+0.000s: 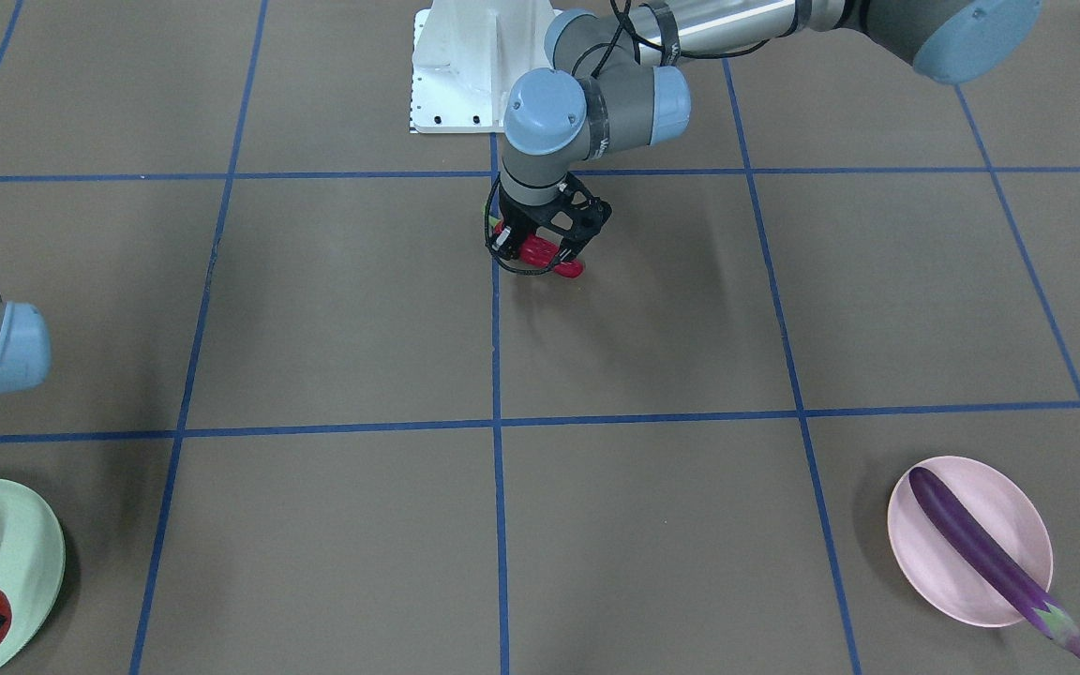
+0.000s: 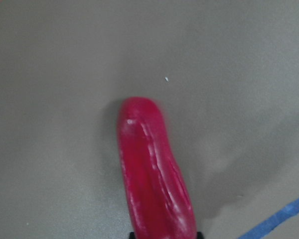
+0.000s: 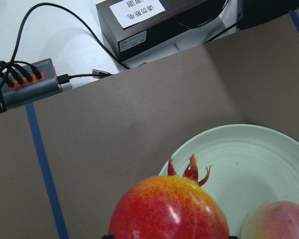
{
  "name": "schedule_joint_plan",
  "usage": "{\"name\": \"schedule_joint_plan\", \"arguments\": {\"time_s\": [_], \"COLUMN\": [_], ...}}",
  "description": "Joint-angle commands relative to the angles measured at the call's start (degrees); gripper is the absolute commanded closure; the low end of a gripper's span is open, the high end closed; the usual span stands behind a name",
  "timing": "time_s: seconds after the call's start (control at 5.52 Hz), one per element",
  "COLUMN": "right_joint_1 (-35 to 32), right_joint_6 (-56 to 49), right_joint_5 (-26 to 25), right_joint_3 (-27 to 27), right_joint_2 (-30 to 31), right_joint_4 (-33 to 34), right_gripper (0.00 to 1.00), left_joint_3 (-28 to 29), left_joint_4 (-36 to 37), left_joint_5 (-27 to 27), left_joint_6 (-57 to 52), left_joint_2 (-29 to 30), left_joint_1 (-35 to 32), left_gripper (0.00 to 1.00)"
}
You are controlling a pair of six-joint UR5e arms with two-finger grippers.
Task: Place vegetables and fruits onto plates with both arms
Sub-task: 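Grasp the red chili pepper with the left gripper and lift it toward the pink plate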
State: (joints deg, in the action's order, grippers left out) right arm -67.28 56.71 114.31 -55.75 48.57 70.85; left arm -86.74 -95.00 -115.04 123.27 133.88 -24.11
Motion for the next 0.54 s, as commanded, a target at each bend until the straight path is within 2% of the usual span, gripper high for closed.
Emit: {"name": "schedule_joint_plan", "arguments": {"time_s": [0.0,0.18,0.36], "right_joint_1": [0.3,0.4,0.3], "right_joint_6": [0.0,-0.5,-2.5], "right_joint_5": [-0.2,-0.2,-0.1], "right_joint_3": [0.4,0.4,0.5], "right_joint_2": [1.1,2.5,3.6], "right_joint_4": [-0.1,-1.6,-2.5], "right_gripper": [1.00,0.01,0.00], "left_joint_3": [-0.9,-0.9,-1.0], "left_joint_4": [0.2,0.2,0.0], "left_joint_5": [-0.7,-0.8,-1.0], "left_joint_6": [-0.4,-1.4,-2.4], "left_joint_2": [0.6,0.6,0.6], "left_joint_1": [-2.8,-4.7,-7.7], "left_gripper": [1.00,1.00,1.00]}}
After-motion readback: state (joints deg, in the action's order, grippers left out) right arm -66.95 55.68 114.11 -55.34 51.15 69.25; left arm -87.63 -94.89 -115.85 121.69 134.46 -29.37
